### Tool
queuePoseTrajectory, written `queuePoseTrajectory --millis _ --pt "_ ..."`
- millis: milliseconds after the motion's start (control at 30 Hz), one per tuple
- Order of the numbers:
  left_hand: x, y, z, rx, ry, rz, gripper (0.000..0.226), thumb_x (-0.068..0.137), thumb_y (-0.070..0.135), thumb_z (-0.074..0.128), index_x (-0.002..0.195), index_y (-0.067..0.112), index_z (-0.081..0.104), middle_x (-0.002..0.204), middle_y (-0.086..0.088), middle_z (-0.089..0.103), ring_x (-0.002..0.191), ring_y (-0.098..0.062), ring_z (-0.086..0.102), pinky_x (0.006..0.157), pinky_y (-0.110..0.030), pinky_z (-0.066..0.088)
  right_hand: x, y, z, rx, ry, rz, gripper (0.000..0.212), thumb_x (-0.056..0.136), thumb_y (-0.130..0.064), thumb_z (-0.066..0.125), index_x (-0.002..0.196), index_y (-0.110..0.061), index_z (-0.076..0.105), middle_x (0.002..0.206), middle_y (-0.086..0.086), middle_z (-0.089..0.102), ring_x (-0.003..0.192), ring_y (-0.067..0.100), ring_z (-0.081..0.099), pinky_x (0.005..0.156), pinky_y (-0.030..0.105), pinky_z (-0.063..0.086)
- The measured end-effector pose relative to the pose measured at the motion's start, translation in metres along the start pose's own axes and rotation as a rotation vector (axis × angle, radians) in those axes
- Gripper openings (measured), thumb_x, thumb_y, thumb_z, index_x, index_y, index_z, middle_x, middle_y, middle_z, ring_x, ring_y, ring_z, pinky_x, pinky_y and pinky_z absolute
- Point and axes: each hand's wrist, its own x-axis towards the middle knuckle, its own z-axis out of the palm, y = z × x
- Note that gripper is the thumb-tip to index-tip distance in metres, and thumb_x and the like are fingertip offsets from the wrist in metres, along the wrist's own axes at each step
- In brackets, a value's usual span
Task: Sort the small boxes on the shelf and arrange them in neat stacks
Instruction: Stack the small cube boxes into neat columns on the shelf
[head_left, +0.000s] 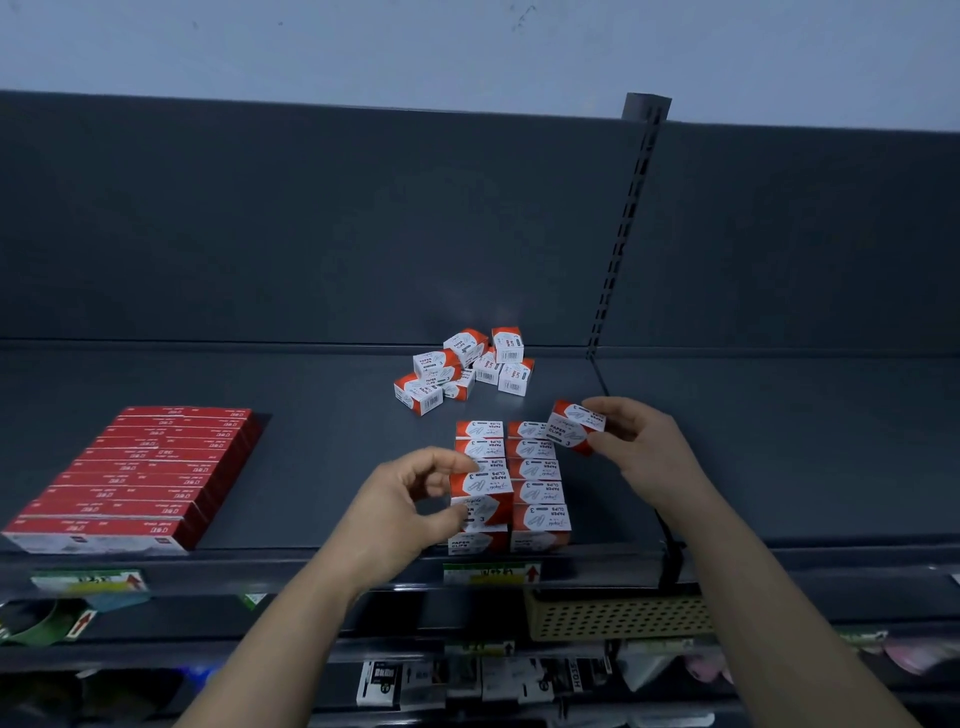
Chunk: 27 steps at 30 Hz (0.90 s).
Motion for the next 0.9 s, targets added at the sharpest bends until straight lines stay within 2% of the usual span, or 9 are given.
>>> queuePoseTrajectory --millis 167,333,633,800,900 --pt "0.006 0.002 0.001 -0.022 0.042 0.023 0.034 0.079 0.008 0.075 0.100 0.034 0.069 0.097 -0.020 0.064 0.097 -0.035 0.060 0.092 -0.046 0.052 -0.003 -0.002 0.001 0.012 0.002 -0.003 0.027 0.087 -0.006 0.064 0.110 -0.019 0.064 0.103 -0.008 0.069 0.096 0.005 0.062 0.071 0.015 0.046" --pt "0.008 -0.001 0.003 0.005 0.039 0.018 0.034 0.080 0.007 0.073 0.102 0.033 0.067 0.095 -0.005 0.070 0.096 -0.021 0.065 0.092 -0.042 0.053 -0.003 -0.002 0.002 0.014 -0.007 0.004 0.029 0.085 -0.010 0.067 0.113 -0.016 0.064 0.106 -0.006 0.069 0.100 0.008 0.062 0.075 0.018 0.046" --pt "0.013 0.003 0.003 0.045 0.044 0.057 0.034 0.081 0.008 0.072 0.103 0.033 0.066 0.095 0.003 0.069 0.094 -0.014 0.063 0.092 -0.037 0.053 -0.003 -0.010 0.003 0.013 -0.038 -0.023 0.027 0.086 -0.011 0.067 0.112 -0.018 0.065 0.105 -0.008 0.069 0.099 0.006 0.063 0.079 0.020 0.049" --pt "0.014 0.003 0.002 0.075 0.031 0.041 0.035 0.081 0.008 0.072 0.104 0.033 0.065 0.095 0.006 0.069 0.094 -0.009 0.064 0.091 -0.035 0.053 -0.004 -0.023 0.010 0.058 -0.127 -0.059 0.026 0.086 -0.008 0.064 0.099 -0.030 0.065 0.099 -0.011 0.071 0.094 0.001 0.065 0.075 0.019 0.052" --pt "0.013 0.002 0.001 0.069 0.039 0.047 0.035 0.080 0.009 0.074 0.104 0.033 0.065 0.096 0.006 0.069 0.094 -0.011 0.064 0.091 -0.034 0.053 -0.004 -0.029 0.021 0.033 -0.213 -0.068 0.024 0.088 -0.011 0.064 0.104 -0.028 0.065 0.100 -0.012 0.070 0.091 -0.003 0.065 0.071 0.016 0.053"
